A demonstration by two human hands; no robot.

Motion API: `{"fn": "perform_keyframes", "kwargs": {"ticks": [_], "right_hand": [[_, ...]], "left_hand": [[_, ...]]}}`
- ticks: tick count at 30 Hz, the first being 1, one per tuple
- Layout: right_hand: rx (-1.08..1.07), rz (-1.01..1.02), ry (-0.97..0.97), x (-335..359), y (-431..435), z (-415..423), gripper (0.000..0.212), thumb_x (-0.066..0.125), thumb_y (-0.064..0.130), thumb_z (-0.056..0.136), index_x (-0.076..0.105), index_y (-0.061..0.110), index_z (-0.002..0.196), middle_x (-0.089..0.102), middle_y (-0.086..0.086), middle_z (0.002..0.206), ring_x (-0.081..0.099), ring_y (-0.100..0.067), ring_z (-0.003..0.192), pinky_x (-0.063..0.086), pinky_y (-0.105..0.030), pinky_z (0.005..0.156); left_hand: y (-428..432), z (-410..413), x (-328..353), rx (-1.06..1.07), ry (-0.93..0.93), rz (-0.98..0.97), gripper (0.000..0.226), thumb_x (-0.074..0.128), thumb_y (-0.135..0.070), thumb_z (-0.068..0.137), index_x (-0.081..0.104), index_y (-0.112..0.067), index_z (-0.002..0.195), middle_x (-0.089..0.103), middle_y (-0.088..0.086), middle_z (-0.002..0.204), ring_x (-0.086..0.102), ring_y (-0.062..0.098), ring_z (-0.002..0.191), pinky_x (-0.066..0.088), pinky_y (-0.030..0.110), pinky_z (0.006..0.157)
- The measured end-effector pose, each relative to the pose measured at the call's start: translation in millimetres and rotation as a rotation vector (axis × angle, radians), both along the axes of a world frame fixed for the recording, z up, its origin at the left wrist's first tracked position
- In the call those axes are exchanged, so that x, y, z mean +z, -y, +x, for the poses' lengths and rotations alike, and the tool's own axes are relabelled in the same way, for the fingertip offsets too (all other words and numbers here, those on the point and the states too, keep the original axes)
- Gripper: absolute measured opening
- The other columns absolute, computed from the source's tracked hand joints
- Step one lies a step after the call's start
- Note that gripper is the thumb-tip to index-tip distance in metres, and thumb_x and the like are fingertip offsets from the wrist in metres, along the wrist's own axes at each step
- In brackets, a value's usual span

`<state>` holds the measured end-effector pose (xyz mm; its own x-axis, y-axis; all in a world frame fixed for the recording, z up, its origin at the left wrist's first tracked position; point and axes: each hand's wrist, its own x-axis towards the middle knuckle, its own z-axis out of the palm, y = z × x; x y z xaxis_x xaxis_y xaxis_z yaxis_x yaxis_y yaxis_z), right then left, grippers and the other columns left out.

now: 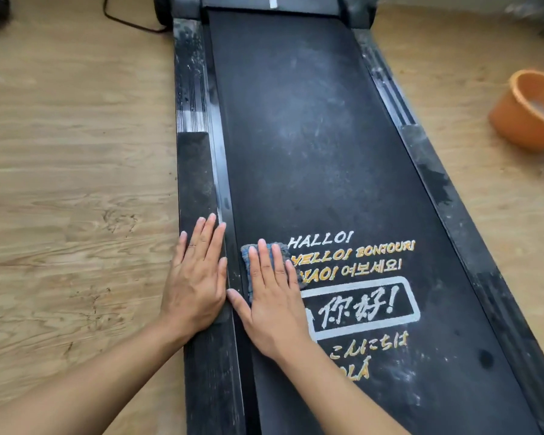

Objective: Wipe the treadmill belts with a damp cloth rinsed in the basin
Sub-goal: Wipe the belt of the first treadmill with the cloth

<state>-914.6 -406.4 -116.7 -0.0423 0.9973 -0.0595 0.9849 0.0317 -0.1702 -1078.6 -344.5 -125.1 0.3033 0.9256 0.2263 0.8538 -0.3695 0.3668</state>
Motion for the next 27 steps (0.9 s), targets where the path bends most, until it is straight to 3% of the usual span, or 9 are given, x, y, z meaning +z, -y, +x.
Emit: {"fn": "perform_keyframes", "kwargs": {"ticks": [5, 8, 10, 12, 14, 15, 18, 23, 27], "right_hand": [[0.075, 0.004, 0.042, 6, 34, 7, 0.079, 0.023, 0.065, 0.107, 0.017, 0.014, 0.167, 0.006, -0.005, 0.176, 0.001, -0.023, 0.163, 0.011, -0.045, 0.125], [0.101, 0.014, 0.06, -2, 119, 13, 0.084, 0.03, 0.069, 0.103, 0.037, 0.009, 0.161, 0.025, -0.012, 0.172, 0.021, -0.031, 0.16, 0.02, -0.046, 0.124], [0.027, 0.014, 0.182, -19, 175, 8, 0.06, 0.033, 0.051, 0.108, 0.055, 0.008, 0.144, 0.039, -0.017, 0.164, 0.029, -0.036, 0.156, 0.024, -0.046, 0.124], [-0.005, -0.148, 0.212, -23, 221, 5, 0.03, 0.035, 0.027, 0.109, 0.059, 0.016, 0.125, 0.051, -0.014, 0.157, 0.043, -0.035, 0.147, 0.028, -0.044, 0.118], [-0.004, -0.133, 0.221, -20, 237, 2, 0.03, 0.041, 0.033, 0.107, 0.06, 0.02, 0.126, 0.048, -0.009, 0.16, 0.062, -0.03, 0.129, 0.035, -0.042, 0.112], [-0.022, -0.111, 0.148, -15, 230, 0, 0.044, 0.04, 0.046, 0.106, 0.059, 0.018, 0.133, 0.047, -0.009, 0.161, 0.062, -0.03, 0.131, 0.035, -0.042, 0.112], [-0.059, -0.019, 0.004, 1, 164, -3, 0.091, 0.028, 0.077, 0.099, 0.04, 0.009, 0.159, 0.033, -0.013, 0.168, 0.031, -0.033, 0.156, 0.025, -0.048, 0.12], [-0.045, -0.069, -0.024, 8, 20, -7, 0.097, 0.008, 0.08, 0.097, 0.001, 0.014, 0.168, -0.011, -0.007, 0.175, -0.016, -0.023, 0.161, 0.004, -0.049, 0.13], [0.045, -0.079, -0.018, 12, 24, 3, 0.097, 0.014, 0.08, 0.098, 0.0, 0.015, 0.168, -0.013, -0.004, 0.175, -0.019, -0.02, 0.16, 0.0, -0.046, 0.129]], "left_hand": [[1, 0, 0, 0.012, 0.01, -0.006, 0.062, 0.033, -0.022, 0.106, 0.024, -0.01, 0.166, 0.015, 0.004, 0.176, 0.009, 0.02, 0.163, 0.012, 0.049, 0.132], [0, 0, 2, 0.022, 0.006, -0.018, 0.062, 0.035, -0.022, 0.105, 0.027, -0.009, 0.165, 0.017, 0.004, 0.175, 0.01, 0.02, 0.163, 0.013, 0.05, 0.131], [1, -1, 2, 0.032, 0.004, -0.033, 0.062, 0.034, -0.023, 0.105, 0.028, -0.009, 0.165, 0.018, 0.004, 0.175, 0.01, 0.02, 0.163, 0.013, 0.049, 0.132], [2, 1, 4, 0.033, 0.003, -0.035, 0.062, 0.033, -0.024, 0.105, 0.028, -0.009, 0.165, 0.018, 0.004, 0.175, 0.011, 0.019, 0.163, 0.012, 0.049, 0.132], [0, 0, 3, 0.039, 0.009, -0.04, 0.062, 0.034, -0.024, 0.105, 0.029, -0.009, 0.165, 0.019, 0.004, 0.175, 0.012, 0.019, 0.163, 0.013, 0.049, 0.132], [-3, -2, 4, 0.046, 0.012, -0.042, 0.062, 0.034, -0.024, 0.105, 0.029, -0.009, 0.165, 0.02, 0.004, 0.175, 0.012, 0.019, 0.163, 0.012, 0.049, 0.132], [0, 1, 2, 0.037, -0.004, -0.04, 0.061, 0.034, -0.024, 0.105, 0.03, -0.009, 0.164, 0.021, 0.005, 0.174, 0.013, 0.019, 0.163, 0.012, 0.049, 0.132], [0, -2, 0, 0.047, 0.0, -0.029, 0.059, 0.03, -0.023, 0.107, 0.03, -0.008, 0.164, 0.023, 0.005, 0.174, 0.014, 0.018, 0.162, 0.012, 0.047, 0.132], [-1, -2, -1, 0.048, 0.032, -0.031, 0.057, 0.03, -0.02, 0.107, 0.032, -0.009, 0.163, 0.025, 0.003, 0.173, 0.015, 0.016, 0.162, 0.013, 0.046, 0.132]]}}
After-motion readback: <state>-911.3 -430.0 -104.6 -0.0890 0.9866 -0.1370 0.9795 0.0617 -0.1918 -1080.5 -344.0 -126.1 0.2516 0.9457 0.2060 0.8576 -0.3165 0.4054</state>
